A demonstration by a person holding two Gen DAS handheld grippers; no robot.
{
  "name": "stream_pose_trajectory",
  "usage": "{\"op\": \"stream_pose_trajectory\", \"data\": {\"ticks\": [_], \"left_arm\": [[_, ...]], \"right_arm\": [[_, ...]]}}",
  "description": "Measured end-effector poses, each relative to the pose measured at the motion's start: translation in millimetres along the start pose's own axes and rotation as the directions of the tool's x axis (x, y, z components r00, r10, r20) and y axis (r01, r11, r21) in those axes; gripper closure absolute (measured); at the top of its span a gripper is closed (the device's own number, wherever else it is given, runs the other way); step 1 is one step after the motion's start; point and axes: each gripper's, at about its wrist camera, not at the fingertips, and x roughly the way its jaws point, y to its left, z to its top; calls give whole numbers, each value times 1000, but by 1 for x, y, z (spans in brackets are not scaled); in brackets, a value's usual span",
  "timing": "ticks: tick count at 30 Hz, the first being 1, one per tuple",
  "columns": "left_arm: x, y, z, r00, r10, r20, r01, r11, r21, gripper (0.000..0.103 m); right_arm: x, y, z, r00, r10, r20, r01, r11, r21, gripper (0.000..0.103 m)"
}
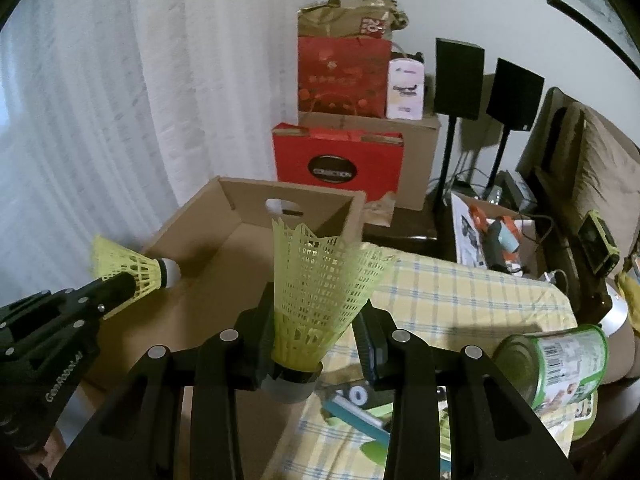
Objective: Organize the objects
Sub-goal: 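Carry both shuttlecocks over the cardboard box with both grippers, then open both grippers to drop the shuttlecocks into the cardboard box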
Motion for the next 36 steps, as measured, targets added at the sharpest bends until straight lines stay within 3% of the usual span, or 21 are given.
{"op": "stream_pose_trajectory", "data": {"ticks": [16,20,27,32,36], "left_arm": [[18,23,-11,1000,16,-26,-16,999,-31,99],[22,26,-13,999,16,-35,-18,999,-40,81],[20,29,-13,999,32,-21,-33,999,-41,63],[15,32,-12,999,51,0,-51,998,-35,51],[13,36,-12,998,66,3,-66,997,-43,41]], "right_arm": [[26,27,-9,999,-2,-46,1,999,-32,64],[34,30,-13,998,4,-70,-6,999,-35,62],[37,30,-18,997,0,-76,-3,999,-36,60],[33,27,-15,998,-7,-62,5,999,-34,44],[29,25,-14,999,-22,-49,21,999,-31,37]]}}
